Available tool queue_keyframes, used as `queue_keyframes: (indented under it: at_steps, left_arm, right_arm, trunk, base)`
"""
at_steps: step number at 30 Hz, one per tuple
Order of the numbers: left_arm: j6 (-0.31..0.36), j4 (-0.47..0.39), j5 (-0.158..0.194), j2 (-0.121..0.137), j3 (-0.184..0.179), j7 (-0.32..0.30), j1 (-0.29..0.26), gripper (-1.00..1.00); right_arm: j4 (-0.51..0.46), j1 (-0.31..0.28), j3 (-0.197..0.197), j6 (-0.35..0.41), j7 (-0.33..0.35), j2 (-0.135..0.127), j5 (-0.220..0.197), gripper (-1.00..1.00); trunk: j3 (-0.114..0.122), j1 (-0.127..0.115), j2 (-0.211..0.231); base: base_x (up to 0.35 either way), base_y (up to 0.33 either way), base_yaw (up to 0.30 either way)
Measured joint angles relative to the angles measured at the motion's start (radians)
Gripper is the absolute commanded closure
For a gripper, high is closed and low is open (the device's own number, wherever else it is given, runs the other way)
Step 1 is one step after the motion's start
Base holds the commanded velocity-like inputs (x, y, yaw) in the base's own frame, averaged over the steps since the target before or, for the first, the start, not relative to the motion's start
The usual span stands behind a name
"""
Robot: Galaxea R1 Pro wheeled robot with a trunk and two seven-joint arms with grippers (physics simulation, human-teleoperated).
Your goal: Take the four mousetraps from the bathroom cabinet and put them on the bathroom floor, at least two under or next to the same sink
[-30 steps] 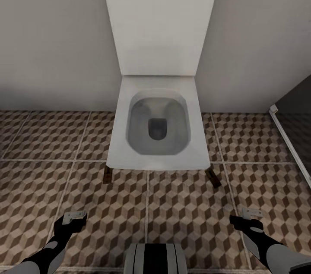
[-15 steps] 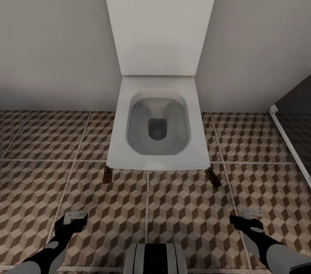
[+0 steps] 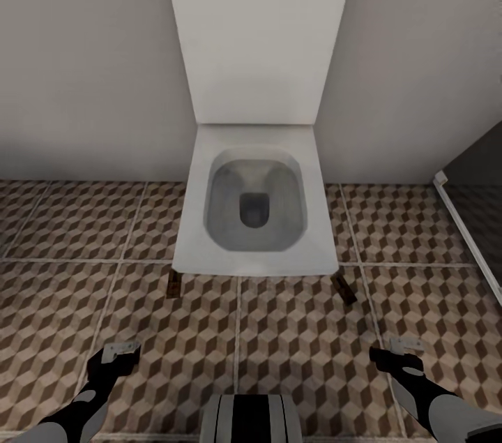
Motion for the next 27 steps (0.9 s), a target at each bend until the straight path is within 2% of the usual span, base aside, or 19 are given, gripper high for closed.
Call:
queue_keyframes:
  at_steps: [27]
  left_arm:
    - [0.0, 0.0, 0.0, 0.0, 0.0, 0.01, 0.0, -1.0]
  right_arm:
    - [0.0, 0.0, 0.0, -0.001, 0.0, 0.001, 0.0, -1.0]
  trunk:
    - [0.104, -0.012, 0.006]
  base:
    - [0.0, 0.0, 0.0]
